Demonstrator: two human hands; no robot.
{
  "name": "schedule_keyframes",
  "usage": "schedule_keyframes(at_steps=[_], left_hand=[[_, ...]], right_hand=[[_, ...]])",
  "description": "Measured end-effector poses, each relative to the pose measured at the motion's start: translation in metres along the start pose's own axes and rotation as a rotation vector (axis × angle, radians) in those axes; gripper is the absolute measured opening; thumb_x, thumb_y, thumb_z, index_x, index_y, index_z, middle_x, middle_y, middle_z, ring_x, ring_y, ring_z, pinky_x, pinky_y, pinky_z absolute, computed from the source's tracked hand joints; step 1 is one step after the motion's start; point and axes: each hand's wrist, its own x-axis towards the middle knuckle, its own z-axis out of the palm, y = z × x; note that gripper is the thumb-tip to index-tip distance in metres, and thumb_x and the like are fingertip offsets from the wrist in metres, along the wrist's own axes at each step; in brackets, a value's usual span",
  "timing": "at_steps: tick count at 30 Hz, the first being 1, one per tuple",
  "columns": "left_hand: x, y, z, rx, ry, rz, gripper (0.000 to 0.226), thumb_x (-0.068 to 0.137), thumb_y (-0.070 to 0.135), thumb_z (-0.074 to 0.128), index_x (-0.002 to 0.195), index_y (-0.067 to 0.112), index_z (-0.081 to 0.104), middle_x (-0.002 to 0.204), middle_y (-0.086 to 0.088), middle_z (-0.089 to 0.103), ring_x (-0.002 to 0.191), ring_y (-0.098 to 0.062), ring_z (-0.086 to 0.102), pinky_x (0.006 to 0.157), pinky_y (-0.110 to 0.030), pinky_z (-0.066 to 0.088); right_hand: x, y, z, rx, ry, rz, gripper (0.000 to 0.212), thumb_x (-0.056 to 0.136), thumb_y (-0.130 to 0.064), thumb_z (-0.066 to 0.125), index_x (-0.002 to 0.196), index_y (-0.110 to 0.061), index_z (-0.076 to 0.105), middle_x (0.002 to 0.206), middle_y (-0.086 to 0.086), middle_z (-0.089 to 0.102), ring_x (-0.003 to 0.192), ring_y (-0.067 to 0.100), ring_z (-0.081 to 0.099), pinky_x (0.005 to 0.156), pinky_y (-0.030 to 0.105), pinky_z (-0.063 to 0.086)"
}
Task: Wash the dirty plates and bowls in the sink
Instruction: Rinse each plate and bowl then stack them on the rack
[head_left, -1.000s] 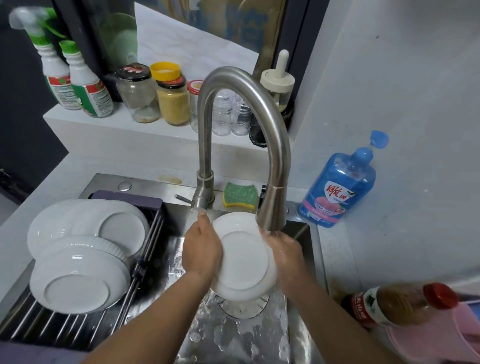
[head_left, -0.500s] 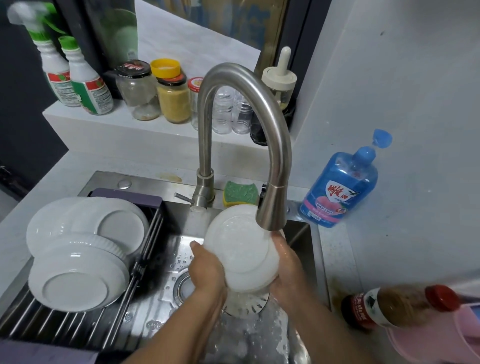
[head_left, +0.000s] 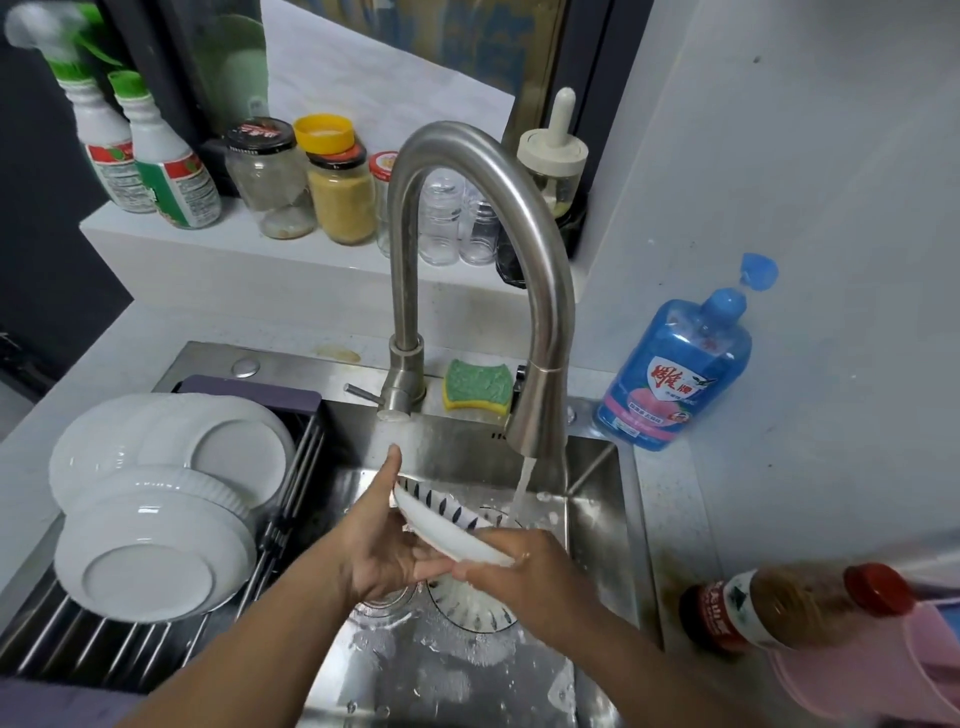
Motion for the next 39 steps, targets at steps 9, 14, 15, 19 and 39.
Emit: schedule_keyframes(at_steps=[9, 14, 15, 19, 39], left_hand=[[0.016, -0.026, -0.018, 0.066, 0.14, 0.232, 0.036, 0.104, 0.007, 0.051, 0.138, -0.003, 0.054, 0.116, -0.026, 0.072, 0.105, -0.041, 0.07, 0.084, -0.052, 0.057], [0.02, -0.036, -0.014, 0.089, 0.228, 0.358, 0.022, 0.1, 0.014, 0.063, 0.12, 0.004, 0.065, 0.098, -0.016, 0.078, 0.085, -0.033, 0.075, 0.068, -0.045, 0.062], [0.021, -0.038, -0.013, 0.085, 0.245, 0.378, 0.023, 0.098, 0.016, 0.066, 0.117, 0.004, 0.066, 0.097, -0.016, 0.078, 0.084, -0.033, 0.075, 0.067, -0.046, 0.063], [0.022, -0.04, -0.007, 0.044, 0.298, 0.416, 0.031, 0.094, 0.024, 0.072, 0.111, -0.001, 0.067, 0.094, -0.018, 0.078, 0.086, -0.037, 0.075, 0.073, -0.051, 0.061], [-0.002, -0.032, -0.009, 0.49, 0.199, 0.498, 0.026, 0.106, 0.037, 0.052, 0.127, 0.025, 0.061, 0.109, 0.0, 0.078, 0.099, -0.026, 0.076, 0.088, -0.053, 0.059]], right_hand=[[-0.005, 0.05, -0.009, -0.609, -0.093, -0.232, 0.068, 0.095, -0.076, 0.027, 0.124, -0.033, 0.071, 0.145, -0.017, 0.054, 0.136, -0.007, 0.039, 0.125, 0.031, 0.019], [0.01, 0.064, -0.014, -0.646, 0.483, -0.227, 0.01, 0.091, -0.031, 0.067, 0.1, -0.032, 0.063, 0.114, -0.017, 0.055, 0.102, 0.004, 0.051, 0.082, 0.03, 0.052], [0.012, 0.06, -0.016, -0.6, 0.518, -0.139, 0.018, 0.09, -0.033, 0.069, 0.101, -0.035, 0.056, 0.109, -0.018, 0.053, 0.096, 0.004, 0.053, 0.077, 0.03, 0.053], [0.027, 0.049, -0.014, -0.207, 0.379, 0.221, 0.021, 0.1, -0.042, 0.053, 0.119, -0.033, 0.051, 0.105, -0.009, 0.067, 0.091, 0.011, 0.067, 0.083, 0.042, 0.059], [0.047, 0.031, -0.023, -0.403, 0.453, 0.171, 0.011, 0.104, -0.03, 0.05, 0.104, -0.02, 0.055, 0.082, -0.003, 0.062, 0.074, 0.019, 0.061, 0.058, 0.029, 0.042]])
